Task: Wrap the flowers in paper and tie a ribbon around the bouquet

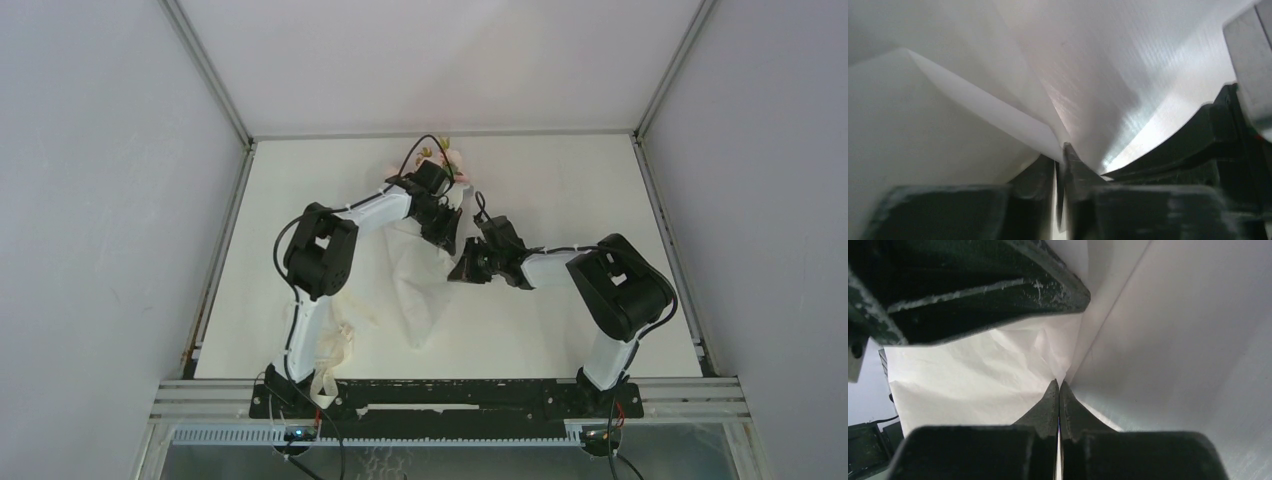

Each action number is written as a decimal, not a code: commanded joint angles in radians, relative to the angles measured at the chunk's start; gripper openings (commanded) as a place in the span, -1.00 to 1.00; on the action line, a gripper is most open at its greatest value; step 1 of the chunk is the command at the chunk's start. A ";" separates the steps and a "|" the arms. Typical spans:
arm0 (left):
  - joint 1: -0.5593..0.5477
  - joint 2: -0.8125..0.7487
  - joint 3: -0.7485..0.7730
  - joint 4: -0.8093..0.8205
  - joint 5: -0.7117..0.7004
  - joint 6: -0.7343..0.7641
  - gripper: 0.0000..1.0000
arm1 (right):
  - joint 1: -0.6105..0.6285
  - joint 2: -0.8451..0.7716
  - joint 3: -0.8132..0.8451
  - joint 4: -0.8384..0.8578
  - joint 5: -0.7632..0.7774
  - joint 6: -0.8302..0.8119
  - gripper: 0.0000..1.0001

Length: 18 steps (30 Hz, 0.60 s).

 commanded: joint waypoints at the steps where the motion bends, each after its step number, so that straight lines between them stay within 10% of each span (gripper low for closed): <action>1: -0.001 -0.105 0.069 -0.039 -0.013 0.060 -0.41 | -0.013 -0.017 -0.008 0.041 0.027 0.015 -1.00; 4: -0.001 -0.195 0.118 -0.124 -0.006 0.132 0.43 | -0.020 -0.012 -0.021 0.053 0.028 0.030 -1.00; 7: -0.001 -0.325 0.096 -0.194 0.018 0.223 0.61 | -0.019 -0.005 -0.029 0.076 0.019 0.048 -1.00; 18: -0.121 -0.614 -0.474 -0.031 -0.250 0.458 -0.12 | -0.016 0.005 -0.059 0.148 0.004 0.116 -1.00</action>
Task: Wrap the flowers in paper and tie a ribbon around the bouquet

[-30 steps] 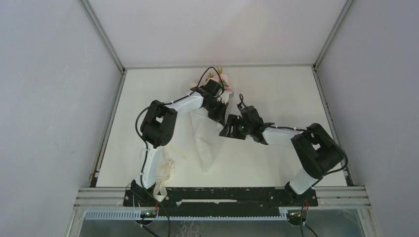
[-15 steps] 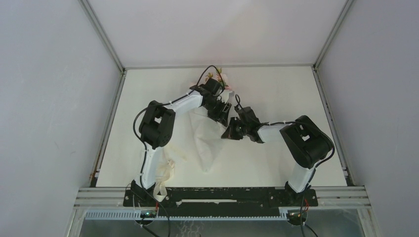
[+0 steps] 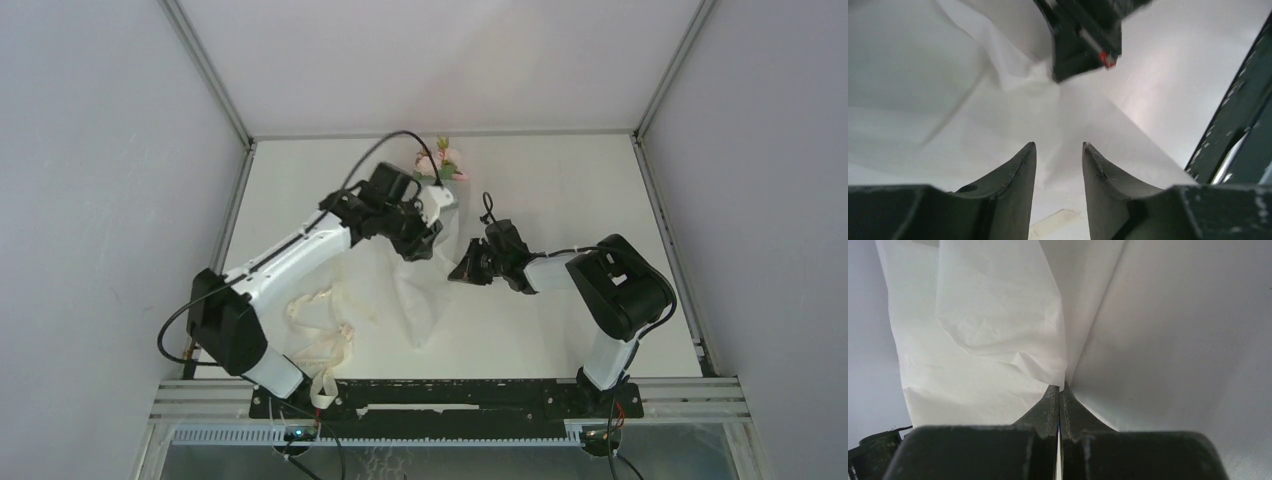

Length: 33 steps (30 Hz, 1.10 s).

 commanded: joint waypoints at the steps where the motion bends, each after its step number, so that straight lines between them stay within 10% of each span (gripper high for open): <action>1: -0.098 0.060 -0.198 0.095 -0.216 0.132 -0.11 | 0.001 0.003 -0.010 0.054 0.008 0.032 -1.00; 16: -0.393 -0.048 -0.537 0.141 -0.285 0.331 0.27 | 0.007 -0.018 -0.010 0.011 0.084 0.028 -1.00; 28: -0.536 -0.099 -0.449 -0.176 -0.176 0.325 0.56 | 0.008 -0.025 -0.010 0.000 0.097 0.019 -1.00; 33: -0.407 -0.182 -0.253 -0.318 -0.011 0.329 0.42 | 0.011 -0.027 -0.010 0.000 0.097 0.020 -1.00</action>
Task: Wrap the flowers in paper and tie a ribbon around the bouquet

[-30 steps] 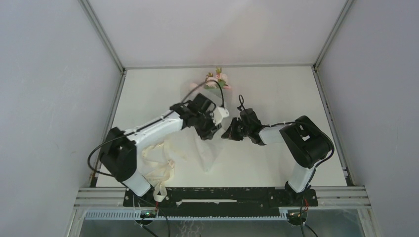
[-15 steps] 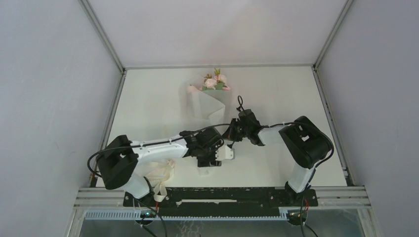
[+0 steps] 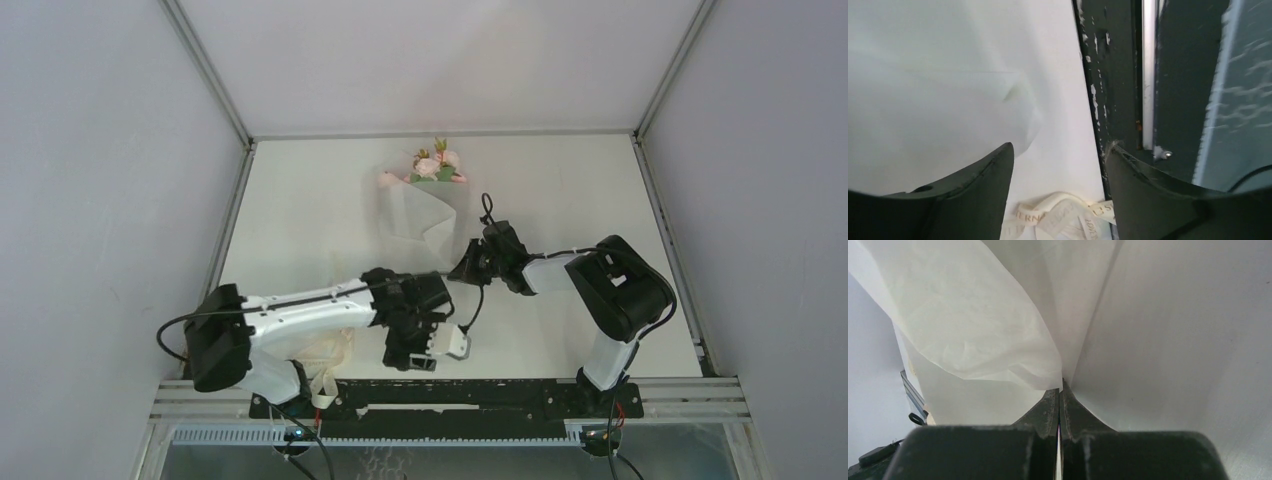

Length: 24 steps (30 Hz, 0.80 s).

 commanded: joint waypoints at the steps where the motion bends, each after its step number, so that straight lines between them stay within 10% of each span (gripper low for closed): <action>1: 0.168 -0.110 0.192 -0.119 0.230 0.014 0.31 | -0.004 -0.023 -0.006 0.000 0.050 -0.007 -1.00; 6: 0.243 -0.064 0.061 0.256 0.019 -0.114 -0.33 | 0.003 -0.025 -0.006 0.006 0.052 -0.001 -1.00; 24: 0.021 0.135 -0.185 0.414 -0.223 0.043 0.18 | -0.131 -0.210 -0.006 -0.339 0.359 -0.072 -0.38</action>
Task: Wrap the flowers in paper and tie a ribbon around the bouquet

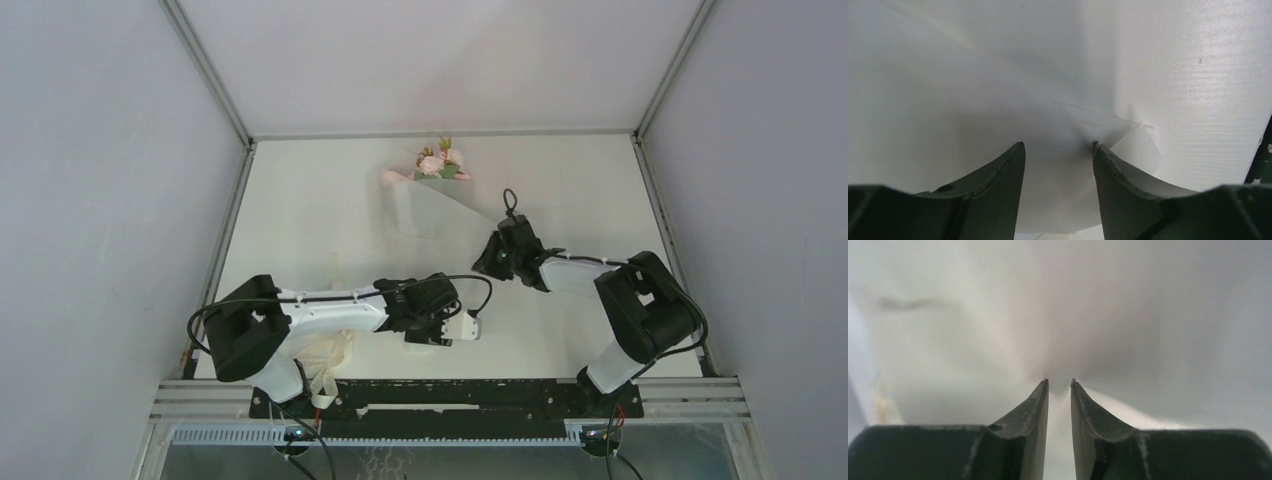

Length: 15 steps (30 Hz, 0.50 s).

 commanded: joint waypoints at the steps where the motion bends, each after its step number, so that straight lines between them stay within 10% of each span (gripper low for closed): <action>1: -0.043 0.047 -0.064 -0.062 -0.004 0.023 0.22 | -0.122 -0.084 -0.001 -0.147 0.188 -0.068 -0.36; 15: -0.046 0.087 -0.032 -0.087 -0.004 -0.006 0.42 | 0.070 -0.445 -0.001 -0.117 0.209 -0.216 0.02</action>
